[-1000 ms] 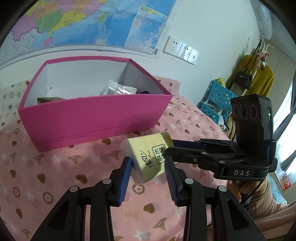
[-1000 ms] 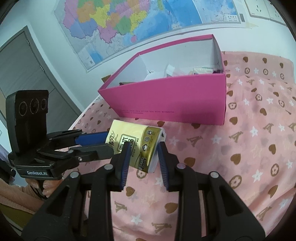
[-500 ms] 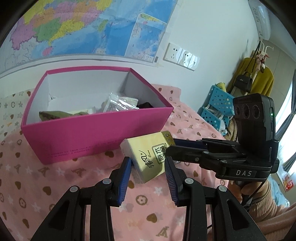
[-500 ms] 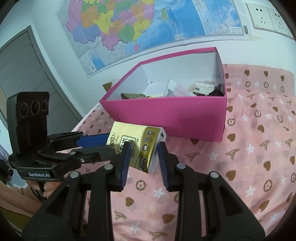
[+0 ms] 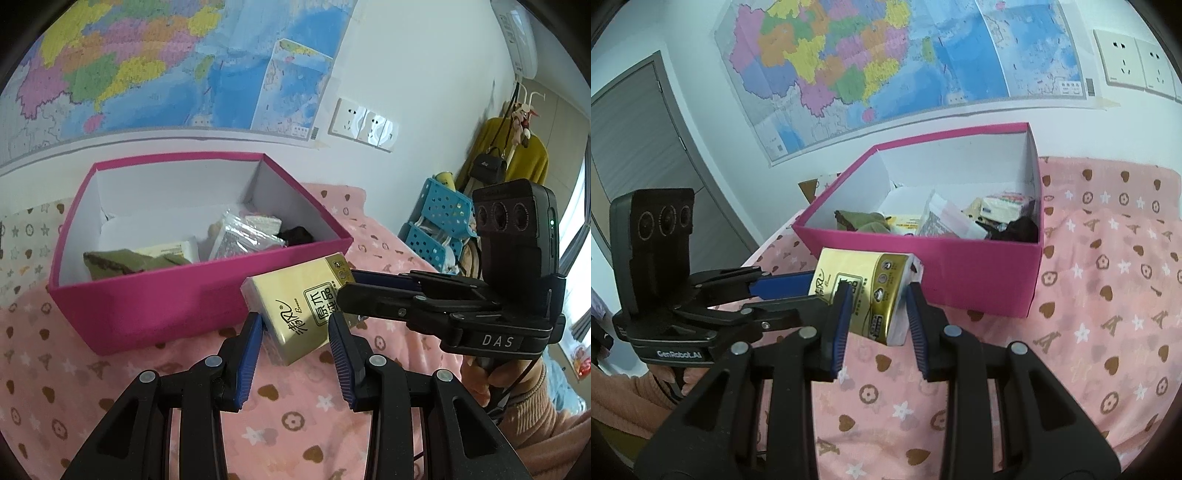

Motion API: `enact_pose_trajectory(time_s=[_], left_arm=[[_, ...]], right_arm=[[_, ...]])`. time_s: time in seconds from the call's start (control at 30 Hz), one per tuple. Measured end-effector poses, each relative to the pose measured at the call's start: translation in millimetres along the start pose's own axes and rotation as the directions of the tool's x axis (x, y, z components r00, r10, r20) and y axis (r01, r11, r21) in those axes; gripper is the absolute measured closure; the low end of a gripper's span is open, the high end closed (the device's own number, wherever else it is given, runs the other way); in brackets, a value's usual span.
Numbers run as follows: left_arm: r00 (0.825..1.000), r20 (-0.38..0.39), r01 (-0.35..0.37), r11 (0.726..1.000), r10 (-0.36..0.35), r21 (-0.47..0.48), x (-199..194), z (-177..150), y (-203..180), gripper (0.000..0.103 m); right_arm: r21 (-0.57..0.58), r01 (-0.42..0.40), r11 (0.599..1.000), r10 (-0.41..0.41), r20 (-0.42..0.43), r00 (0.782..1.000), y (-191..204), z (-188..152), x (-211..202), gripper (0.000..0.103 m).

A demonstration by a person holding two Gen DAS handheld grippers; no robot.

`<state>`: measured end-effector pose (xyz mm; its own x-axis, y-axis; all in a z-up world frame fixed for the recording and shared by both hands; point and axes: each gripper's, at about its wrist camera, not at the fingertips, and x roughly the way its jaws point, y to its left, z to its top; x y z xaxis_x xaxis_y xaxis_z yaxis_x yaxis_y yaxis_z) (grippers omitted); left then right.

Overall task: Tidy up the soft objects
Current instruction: 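Carry the yellow tissue pack into the magenta box and open the right gripper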

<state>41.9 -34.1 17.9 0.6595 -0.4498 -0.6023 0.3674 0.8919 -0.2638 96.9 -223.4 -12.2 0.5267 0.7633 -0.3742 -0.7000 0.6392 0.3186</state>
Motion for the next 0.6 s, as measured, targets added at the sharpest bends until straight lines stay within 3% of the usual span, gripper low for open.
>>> enact_pose_trajectory(time_s=[0.6], left_arm=[[1.0, 0.018, -0.015, 1.0, 0.015, 0.0, 2.6, 10.6, 2.0, 0.067]], right_arm=[[-0.028, -0.003, 1.0, 0.004, 0.03, 1.0, -1.0, 18.7, -0.6, 0.07]])
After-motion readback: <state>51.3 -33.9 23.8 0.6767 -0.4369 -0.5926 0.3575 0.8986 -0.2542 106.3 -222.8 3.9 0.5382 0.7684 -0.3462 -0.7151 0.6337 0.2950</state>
